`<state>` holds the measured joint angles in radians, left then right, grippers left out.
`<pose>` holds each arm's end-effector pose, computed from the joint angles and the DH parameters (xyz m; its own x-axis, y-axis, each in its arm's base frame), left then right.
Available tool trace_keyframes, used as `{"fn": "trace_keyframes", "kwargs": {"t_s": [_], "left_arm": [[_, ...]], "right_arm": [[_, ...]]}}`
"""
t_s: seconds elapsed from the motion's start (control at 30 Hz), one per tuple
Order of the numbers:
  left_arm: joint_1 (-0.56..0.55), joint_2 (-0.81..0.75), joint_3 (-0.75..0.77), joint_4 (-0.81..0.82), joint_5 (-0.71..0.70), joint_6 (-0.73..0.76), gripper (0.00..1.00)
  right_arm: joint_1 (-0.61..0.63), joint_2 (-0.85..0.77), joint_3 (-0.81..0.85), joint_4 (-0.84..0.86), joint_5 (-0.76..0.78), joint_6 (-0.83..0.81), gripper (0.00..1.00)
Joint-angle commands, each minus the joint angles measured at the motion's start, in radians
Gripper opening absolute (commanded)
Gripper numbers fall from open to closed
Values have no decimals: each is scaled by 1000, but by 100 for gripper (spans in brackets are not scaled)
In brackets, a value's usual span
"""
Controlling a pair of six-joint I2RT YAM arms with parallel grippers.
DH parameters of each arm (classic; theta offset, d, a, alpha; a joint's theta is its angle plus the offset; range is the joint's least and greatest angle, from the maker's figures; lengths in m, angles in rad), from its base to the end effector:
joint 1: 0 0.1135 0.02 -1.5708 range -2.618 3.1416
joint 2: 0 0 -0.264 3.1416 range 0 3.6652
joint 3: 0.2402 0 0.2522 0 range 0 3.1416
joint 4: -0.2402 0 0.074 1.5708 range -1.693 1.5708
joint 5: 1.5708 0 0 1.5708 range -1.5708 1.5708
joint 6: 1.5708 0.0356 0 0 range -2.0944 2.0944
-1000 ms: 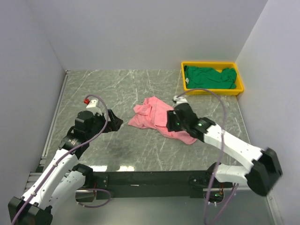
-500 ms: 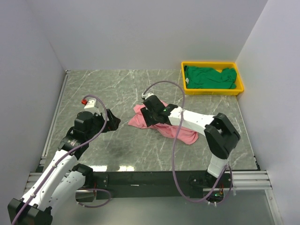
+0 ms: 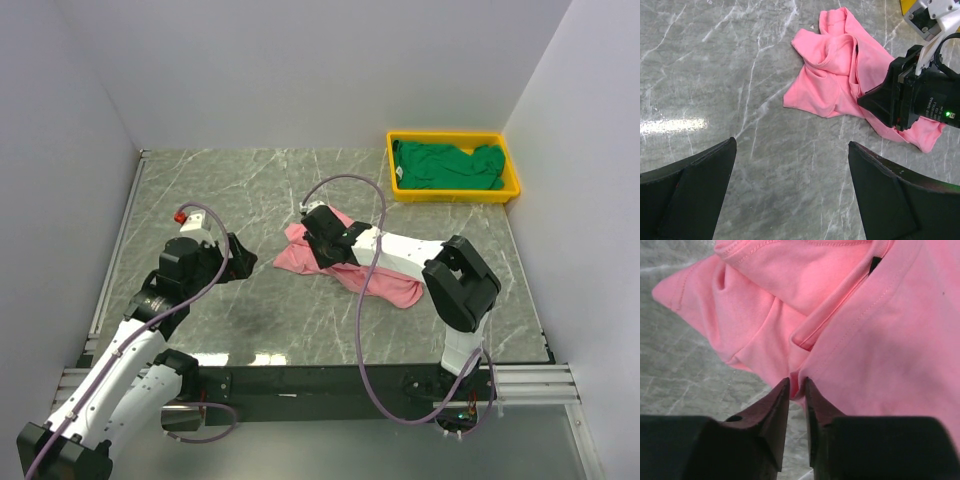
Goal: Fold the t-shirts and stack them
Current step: Flatten the tshirt out
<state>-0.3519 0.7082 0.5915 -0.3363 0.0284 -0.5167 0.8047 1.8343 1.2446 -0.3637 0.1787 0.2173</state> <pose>0.1576 -0.0590 0.2683 -0.5393 -0.3280 -0.7756 0.1175 0.8827 -0.4550 0.2742 0.2758 0.1931 -0.6895 -0.4107 -0.5966 -0.5009 0.8653 -0.0167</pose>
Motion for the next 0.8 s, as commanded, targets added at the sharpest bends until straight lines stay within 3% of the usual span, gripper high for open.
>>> {"fn": "trace_keyframes", "kwargs": {"t_s": [0.0,0.43,0.63,0.77], "left_arm": [[5,4,30,13,11,10,99],[5,49,24,42,51,-14,99],[-28,168,59,91,128,-95,98],[-148,275,120,144,94,-147,90]], "right_arm": [[-1,-30,30,-1,47,-13,22],[-139,-236,-92,8,36,16,0],[-341,-404,-218,0,84,73,0],[-478,-526,-310,20,82,134,0]]}}
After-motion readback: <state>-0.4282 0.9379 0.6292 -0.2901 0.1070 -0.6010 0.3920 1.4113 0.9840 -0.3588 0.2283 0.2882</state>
